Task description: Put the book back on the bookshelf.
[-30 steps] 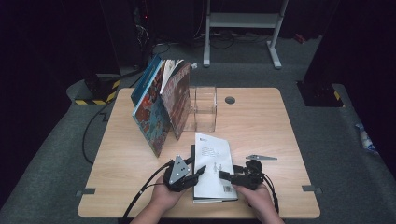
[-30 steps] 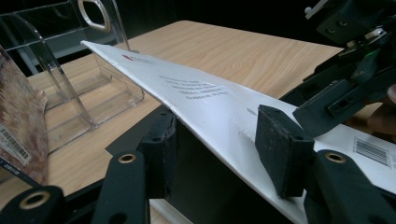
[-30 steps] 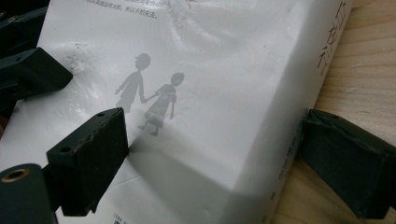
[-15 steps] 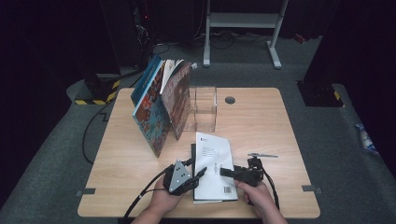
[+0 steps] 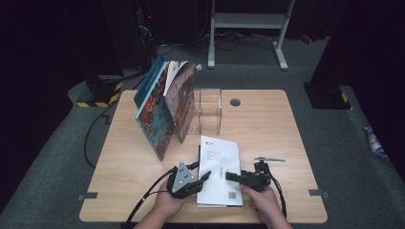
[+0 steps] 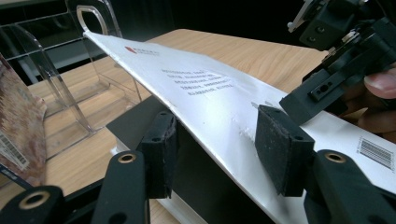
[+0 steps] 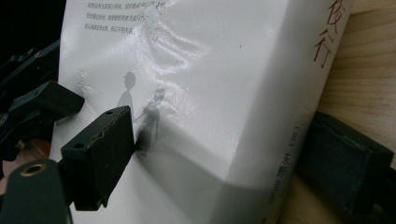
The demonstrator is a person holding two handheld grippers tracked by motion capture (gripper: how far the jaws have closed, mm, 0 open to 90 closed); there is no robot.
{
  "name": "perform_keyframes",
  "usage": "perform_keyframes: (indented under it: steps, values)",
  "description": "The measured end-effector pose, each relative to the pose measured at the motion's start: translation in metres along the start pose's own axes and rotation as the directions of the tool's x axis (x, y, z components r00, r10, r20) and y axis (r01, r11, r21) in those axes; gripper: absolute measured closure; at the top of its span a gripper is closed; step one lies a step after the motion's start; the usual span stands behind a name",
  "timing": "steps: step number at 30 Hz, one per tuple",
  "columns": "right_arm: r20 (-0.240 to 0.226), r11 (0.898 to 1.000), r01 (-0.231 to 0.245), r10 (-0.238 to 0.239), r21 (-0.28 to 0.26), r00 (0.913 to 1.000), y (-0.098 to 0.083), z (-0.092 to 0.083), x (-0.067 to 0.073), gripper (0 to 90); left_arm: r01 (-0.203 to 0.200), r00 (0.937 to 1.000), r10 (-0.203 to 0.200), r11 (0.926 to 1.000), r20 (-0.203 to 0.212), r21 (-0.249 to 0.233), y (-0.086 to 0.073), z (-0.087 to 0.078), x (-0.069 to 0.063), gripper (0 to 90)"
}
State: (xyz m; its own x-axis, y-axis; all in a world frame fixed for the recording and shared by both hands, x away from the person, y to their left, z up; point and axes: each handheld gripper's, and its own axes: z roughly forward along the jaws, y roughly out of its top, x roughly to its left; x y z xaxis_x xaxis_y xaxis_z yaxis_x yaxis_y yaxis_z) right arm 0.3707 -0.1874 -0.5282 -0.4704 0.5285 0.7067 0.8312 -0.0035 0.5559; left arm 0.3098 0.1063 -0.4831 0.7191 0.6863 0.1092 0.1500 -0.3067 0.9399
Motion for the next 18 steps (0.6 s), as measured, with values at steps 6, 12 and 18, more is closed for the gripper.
perform_keyframes:
  steps: [6, 12, 18]
  values:
    - [0.020, 1.000, 0.007, -0.007, -0.006, 0.9998, -0.0017, -0.0024, 0.0026, 14.0, 0.032, 0.9994, -0.032, 0.9994, 0.010, 0.017, -0.0003, 0.0020, 0.0017, 50.2]
    - [0.033, 1.000, 0.029, -0.029, -0.006, 0.9990, -0.0039, -0.0053, 0.0037, 15.6, 0.066, 0.9972, -0.067, 0.9970, 0.032, 0.040, -0.0016, 0.0041, 0.0057, 50.2]
    - [0.046, 0.999, 0.039, -0.039, -0.013, 0.9982, -0.0065, -0.0081, 0.0050, 16.6, 0.108, 0.9925, -0.111, 0.9925, 0.052, 0.057, -0.0024, 0.0068, 0.0090, 50.2]
